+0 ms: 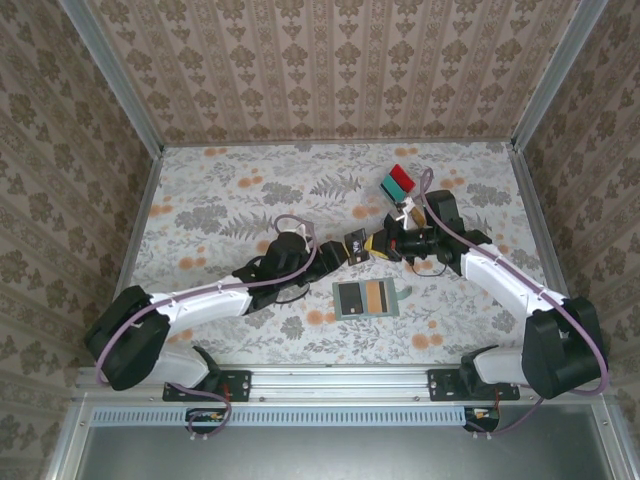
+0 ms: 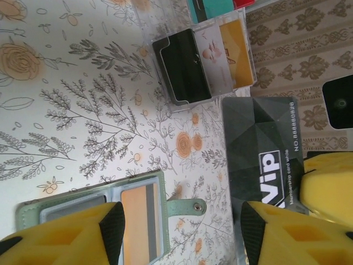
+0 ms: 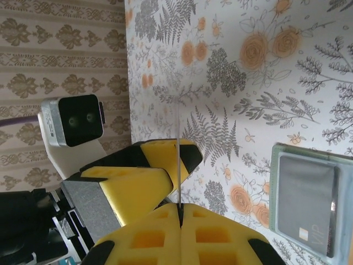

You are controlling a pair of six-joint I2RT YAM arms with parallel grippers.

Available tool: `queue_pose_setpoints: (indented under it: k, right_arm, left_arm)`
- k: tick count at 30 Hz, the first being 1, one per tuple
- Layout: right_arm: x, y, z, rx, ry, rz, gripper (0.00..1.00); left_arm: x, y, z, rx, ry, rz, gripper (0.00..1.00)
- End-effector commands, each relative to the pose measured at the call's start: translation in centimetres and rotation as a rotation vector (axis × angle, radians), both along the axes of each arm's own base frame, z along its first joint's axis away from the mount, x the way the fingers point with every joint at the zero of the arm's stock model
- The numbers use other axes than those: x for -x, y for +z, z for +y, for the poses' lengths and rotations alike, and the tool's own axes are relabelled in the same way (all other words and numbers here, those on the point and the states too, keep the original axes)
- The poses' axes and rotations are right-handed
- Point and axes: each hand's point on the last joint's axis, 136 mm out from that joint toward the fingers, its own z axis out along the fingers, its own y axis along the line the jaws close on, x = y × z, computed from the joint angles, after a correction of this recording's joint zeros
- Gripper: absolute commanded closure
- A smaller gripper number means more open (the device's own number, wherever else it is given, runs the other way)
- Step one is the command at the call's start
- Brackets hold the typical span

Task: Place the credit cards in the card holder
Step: Flip over the card slot on the card holder.

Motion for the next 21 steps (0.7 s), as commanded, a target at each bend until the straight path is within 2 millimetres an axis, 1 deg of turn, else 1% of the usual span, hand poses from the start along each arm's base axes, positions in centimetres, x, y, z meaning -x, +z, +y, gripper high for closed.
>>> queue_pose_setpoints:
  k: [1, 5, 7, 12, 15, 21]
  right_arm:
    - [0.4, 0.8, 0.5, -0.052, 0.03, -0.007, 1.0]
    - [0.4, 0.8, 0.8, -0.078, 0.043, -0.003, 1.0]
    - [0.5, 0.8, 1.0, -0.086, 0.047, 0.001, 1.0]
    - [0.6, 0.4, 1.1, -0.092, 0.056, 0.013, 0.97]
    - [0.6, 0.3, 1.3, -0.103, 0.07, 0.016, 0.97]
    - [0.5, 0.0, 1.6, -0.109, 0.081, 0.023, 0.94]
  left_arm:
    - [-0.6, 3.0, -1.4, 0.084, -0.021, -0.044, 0.41]
    - [-0.6, 3.0, -1.6, 0.086, -0.026, -0.044, 0.48]
    - [-0.5, 3.0, -1.7, 0.091, -0.027, -0.043, 0.53]
    - [-0.6, 3.3, -1.8, 0.102, -0.026, -0.046, 0.63]
    - [-0.6, 3.6, -1.9, 0.106, -0.029, -0.053, 0.71]
    - [-0.4, 3.5, -2.0, 0.104, -0.044, -0.056, 0.76]
